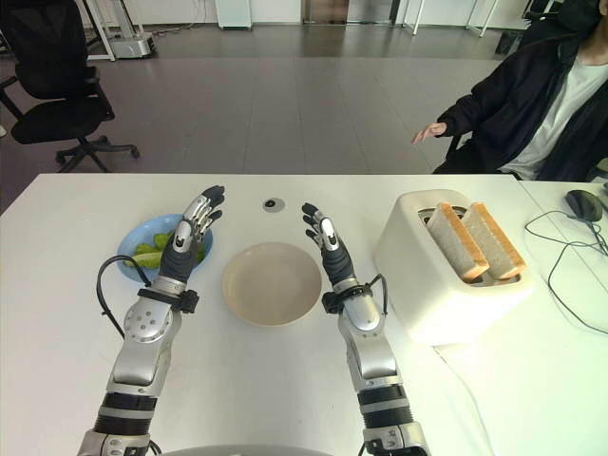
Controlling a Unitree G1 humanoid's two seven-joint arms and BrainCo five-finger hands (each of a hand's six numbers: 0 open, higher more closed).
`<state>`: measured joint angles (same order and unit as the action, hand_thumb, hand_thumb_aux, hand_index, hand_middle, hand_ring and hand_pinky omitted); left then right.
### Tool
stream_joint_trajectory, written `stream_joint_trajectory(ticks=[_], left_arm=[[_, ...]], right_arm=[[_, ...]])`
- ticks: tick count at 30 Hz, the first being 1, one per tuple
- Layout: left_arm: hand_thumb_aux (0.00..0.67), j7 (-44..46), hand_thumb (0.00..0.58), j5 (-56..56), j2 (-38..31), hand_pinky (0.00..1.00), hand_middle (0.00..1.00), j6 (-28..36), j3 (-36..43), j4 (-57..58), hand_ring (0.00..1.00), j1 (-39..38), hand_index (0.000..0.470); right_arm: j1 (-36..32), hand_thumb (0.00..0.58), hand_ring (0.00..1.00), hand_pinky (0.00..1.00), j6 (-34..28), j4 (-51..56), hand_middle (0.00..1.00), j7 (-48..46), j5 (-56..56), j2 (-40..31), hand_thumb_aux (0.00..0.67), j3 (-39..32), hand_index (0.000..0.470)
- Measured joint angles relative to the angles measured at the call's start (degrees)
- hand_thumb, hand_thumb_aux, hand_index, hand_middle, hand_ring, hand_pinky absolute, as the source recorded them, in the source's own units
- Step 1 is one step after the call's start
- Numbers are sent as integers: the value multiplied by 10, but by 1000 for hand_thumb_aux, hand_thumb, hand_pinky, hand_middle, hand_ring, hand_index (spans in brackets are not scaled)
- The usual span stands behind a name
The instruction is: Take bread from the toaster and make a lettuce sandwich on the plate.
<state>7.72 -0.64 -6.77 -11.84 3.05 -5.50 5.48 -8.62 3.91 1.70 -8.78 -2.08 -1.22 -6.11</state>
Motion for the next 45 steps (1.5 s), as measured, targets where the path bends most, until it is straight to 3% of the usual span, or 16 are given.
stream_joint_trajectory(ticks=[12,18,26,30,33,36,39,45], left_arm=[[0,0,0,-4,-1,0,0,0,3,4,0,0,0],[0,-10,0,-37,-13,0,0,1,3,4,0,2,0],[0,-27,0,-90,-57,0,0,20,-27,-4,0,18,0],[0,-24,0,-98,-70,0,0,21,-26,-10,0,21,0],[0,-23,0,-100,-74,0,0,24,-26,-13,0,22,0],[0,-23,0,-100,-76,0,0,27,-27,-15,0,21,0],[0,-23,0,-100,-77,0,0,29,-27,-16,0,20,0],[0,-21,0,-100,-79,0,0,30,-26,-16,0,21,0]], right_arm=[[-2,0,0,0,-2,0,0,-1,0,-5,0,1,0],[-91,0,0,0,-27,-39,0,-31,-7,-52,0,36,0],[-319,0,0,0,-63,-47,0,-139,1,-279,0,115,0],[-400,0,0,0,15,68,0,-170,107,-426,0,106,0],[-453,0,0,0,99,193,0,-158,226,-530,0,59,0],[-466,0,0,0,141,296,0,-141,333,-609,0,7,0],[-468,0,0,0,138,347,0,-140,433,-662,0,-46,0],[-392,0,0,0,97,318,0,-212,457,-718,0,-53,0]])
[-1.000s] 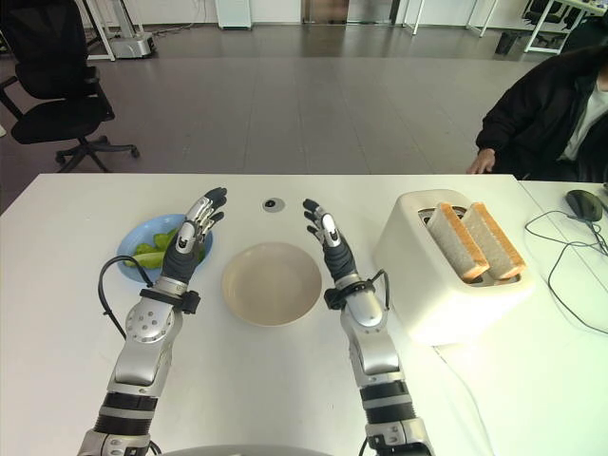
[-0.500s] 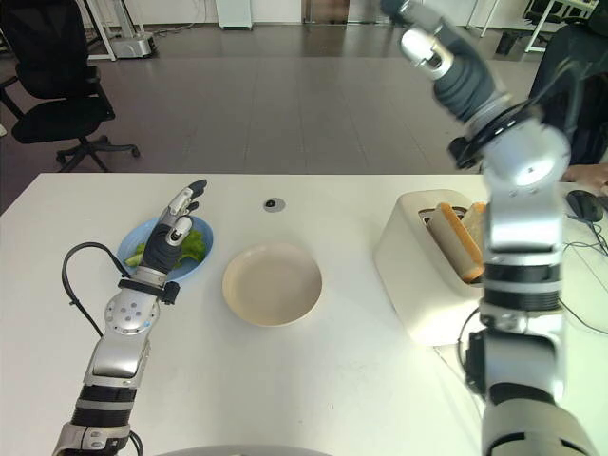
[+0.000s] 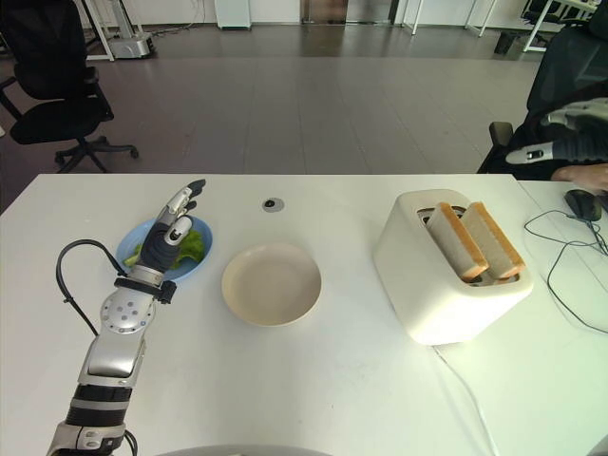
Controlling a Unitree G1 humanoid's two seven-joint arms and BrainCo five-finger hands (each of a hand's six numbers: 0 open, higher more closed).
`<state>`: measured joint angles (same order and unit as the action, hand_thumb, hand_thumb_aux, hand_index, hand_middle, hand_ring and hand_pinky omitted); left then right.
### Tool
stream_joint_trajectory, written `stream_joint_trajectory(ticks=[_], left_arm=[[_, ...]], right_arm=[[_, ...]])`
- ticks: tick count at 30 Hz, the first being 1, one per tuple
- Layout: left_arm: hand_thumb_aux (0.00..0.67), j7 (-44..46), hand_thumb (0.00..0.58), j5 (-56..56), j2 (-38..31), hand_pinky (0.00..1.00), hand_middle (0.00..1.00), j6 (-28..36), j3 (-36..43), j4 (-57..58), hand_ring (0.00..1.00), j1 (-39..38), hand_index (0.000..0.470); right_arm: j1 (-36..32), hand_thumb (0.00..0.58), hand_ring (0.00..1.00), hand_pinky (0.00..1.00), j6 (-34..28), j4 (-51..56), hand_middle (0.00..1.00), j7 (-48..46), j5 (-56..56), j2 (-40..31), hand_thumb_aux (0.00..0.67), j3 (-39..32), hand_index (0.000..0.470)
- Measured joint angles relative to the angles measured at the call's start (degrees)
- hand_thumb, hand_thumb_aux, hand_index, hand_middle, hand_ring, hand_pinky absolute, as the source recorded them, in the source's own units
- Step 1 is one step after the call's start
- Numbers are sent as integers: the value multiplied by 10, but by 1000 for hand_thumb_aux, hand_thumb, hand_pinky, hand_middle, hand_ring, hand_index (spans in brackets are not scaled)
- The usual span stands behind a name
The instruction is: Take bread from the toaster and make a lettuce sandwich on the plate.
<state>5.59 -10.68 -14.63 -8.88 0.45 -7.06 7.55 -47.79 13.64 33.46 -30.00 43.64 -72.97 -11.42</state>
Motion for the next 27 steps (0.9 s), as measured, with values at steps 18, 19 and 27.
stream_joint_trajectory(ticks=[18,19,27], left_arm=[[0,-1,0,-5,-4,0,0,1,-8,-1,0,-3,0],[0,-1,0,-5,-4,0,0,1,-9,-1,0,-4,0],[0,-2,0,-6,-11,0,0,1,-11,-1,0,-4,0]], right_arm=[[144,0,0,0,-23,-136,0,-101,-70,9,0,21,0],[147,0,0,0,-24,-140,0,-104,-70,9,0,21,0],[167,580,0,0,-37,-189,0,-125,-82,12,670,23,470]])
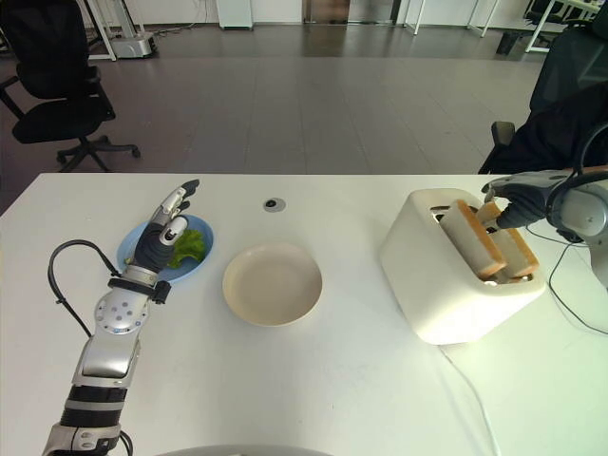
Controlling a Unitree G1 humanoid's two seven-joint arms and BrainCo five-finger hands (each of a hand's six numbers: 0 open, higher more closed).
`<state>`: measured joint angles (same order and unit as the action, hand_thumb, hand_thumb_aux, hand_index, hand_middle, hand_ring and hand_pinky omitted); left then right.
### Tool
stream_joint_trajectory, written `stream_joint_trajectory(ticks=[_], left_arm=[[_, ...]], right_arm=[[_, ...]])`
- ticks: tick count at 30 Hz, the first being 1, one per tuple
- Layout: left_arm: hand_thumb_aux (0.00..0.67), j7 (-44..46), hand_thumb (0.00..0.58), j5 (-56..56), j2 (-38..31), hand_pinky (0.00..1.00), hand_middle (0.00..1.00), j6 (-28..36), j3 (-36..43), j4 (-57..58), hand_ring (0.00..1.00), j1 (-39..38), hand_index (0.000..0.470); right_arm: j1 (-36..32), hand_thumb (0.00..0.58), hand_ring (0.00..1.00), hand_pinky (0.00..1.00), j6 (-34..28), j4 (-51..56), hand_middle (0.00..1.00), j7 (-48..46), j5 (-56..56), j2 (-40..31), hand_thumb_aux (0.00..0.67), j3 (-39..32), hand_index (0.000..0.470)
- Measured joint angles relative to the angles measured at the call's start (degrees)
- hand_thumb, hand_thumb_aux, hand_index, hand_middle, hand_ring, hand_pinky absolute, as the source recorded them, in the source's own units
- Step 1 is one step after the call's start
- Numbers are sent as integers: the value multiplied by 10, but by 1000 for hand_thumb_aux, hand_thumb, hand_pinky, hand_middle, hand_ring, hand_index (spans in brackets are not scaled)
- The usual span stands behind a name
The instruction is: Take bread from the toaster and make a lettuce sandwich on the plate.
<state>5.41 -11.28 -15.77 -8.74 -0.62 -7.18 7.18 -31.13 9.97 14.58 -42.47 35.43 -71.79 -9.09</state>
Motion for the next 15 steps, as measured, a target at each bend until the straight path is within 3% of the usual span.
stream_joint_trajectory(ticks=[7,10,15], left_arm=[[0,-9,0,0,-3,0,0,-1,-4,2,0,-2,0],[0,-11,0,0,-4,0,0,-1,-4,3,0,-2,0],[0,-11,0,0,-8,0,0,-6,-3,16,0,1,0]], right_arm=[[-2,580,0,0,-21,-9,0,9,11,3,670,1,470],[-40,580,0,0,-18,13,0,19,21,10,670,0,470],[-252,580,0,0,-10,126,0,140,138,26,670,-30,470]])
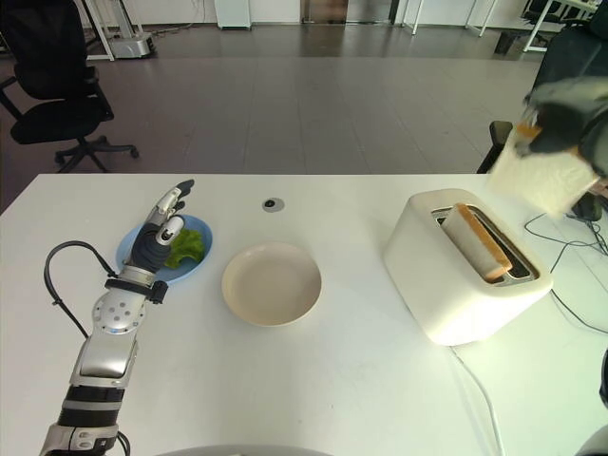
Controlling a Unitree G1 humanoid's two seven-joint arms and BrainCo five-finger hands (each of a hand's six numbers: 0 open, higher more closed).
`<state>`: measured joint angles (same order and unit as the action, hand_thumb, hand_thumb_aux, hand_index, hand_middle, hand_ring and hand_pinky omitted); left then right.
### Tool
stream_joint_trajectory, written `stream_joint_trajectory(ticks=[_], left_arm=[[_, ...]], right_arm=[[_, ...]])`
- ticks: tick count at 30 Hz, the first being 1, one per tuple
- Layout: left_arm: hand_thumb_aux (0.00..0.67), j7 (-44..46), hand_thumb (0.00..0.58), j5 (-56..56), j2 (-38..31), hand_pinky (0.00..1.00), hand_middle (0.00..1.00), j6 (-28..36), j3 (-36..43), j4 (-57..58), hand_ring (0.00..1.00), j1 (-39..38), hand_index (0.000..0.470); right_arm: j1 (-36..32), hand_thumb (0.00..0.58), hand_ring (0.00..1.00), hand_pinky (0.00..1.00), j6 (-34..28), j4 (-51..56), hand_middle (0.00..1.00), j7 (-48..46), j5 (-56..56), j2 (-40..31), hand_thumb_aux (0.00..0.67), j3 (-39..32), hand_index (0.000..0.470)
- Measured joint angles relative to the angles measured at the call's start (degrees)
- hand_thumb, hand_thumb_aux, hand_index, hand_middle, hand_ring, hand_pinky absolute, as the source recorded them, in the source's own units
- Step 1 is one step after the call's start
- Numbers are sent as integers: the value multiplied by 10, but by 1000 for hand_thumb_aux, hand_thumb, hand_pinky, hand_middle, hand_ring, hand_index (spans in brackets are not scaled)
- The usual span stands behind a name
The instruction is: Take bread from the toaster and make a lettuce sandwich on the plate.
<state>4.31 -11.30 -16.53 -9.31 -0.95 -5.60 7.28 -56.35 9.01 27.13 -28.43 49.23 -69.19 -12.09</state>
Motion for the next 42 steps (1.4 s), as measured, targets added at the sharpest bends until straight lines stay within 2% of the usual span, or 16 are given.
stream_joint_trajectory(ticks=[1,5,8,11,15,21,26,36,37,38,39,42], left_arm=[[0,0,0,0,-1,0,0,-1,1,5,0,1,0],[0,0,0,0,-2,0,0,-5,2,9,0,4,0],[0,0,0,0,-3,0,0,-7,1,11,0,4,0],[0,0,0,0,-3,0,0,-8,1,12,0,5,0],[0,0,0,0,-4,0,0,-9,0,12,0,8,0],[0,1,0,0,-5,0,0,-10,-1,16,0,17,0],[0,0,0,0,-5,0,0,-10,-1,16,0,18,0],[0,1,0,0,-6,0,0,-10,-1,22,0,21,0],[0,1,0,0,-7,0,0,-10,-1,23,0,21,0],[0,1,0,0,-7,0,0,-10,-1,23,0,22,0],[0,2,0,0,-9,0,0,-10,-1,24,0,23,0],[0,8,0,-23,-34,0,0,-10,-1,34,0,30,0]], right_arm=[[-45,580,0,0,4,25,0,30,16,12,670,-9,470],[-154,580,0,0,34,85,0,88,27,92,670,-38,470],[-175,580,0,0,55,103,0,103,17,138,670,-49,470],[-175,580,0,0,82,110,0,79,-61,200,670,-40,470],[-115,580,0,0,81,75,0,-4,-195,305,670,-30,470],[25,580,0,0,-22,-6,0,-99,-322,407,670,-24,470],[140,580,0,0,-69,-26,0,-110,-338,463,670,-50,470],[232,580,0,0,-77,-36,0,-86,-346,496,670,-59,470],[237,540,0,0,-76,-43,0,-85,-346,496,494,-60,347],[240,100,0,0,-74,-46,0,-87,-346,495,60,-62,42],[241,0,0,0,-73,-50,0,-89,-346,493,0,-64,0],[243,0,0,0,-70,-65,0,-98,-344,482,0,-67,0]])
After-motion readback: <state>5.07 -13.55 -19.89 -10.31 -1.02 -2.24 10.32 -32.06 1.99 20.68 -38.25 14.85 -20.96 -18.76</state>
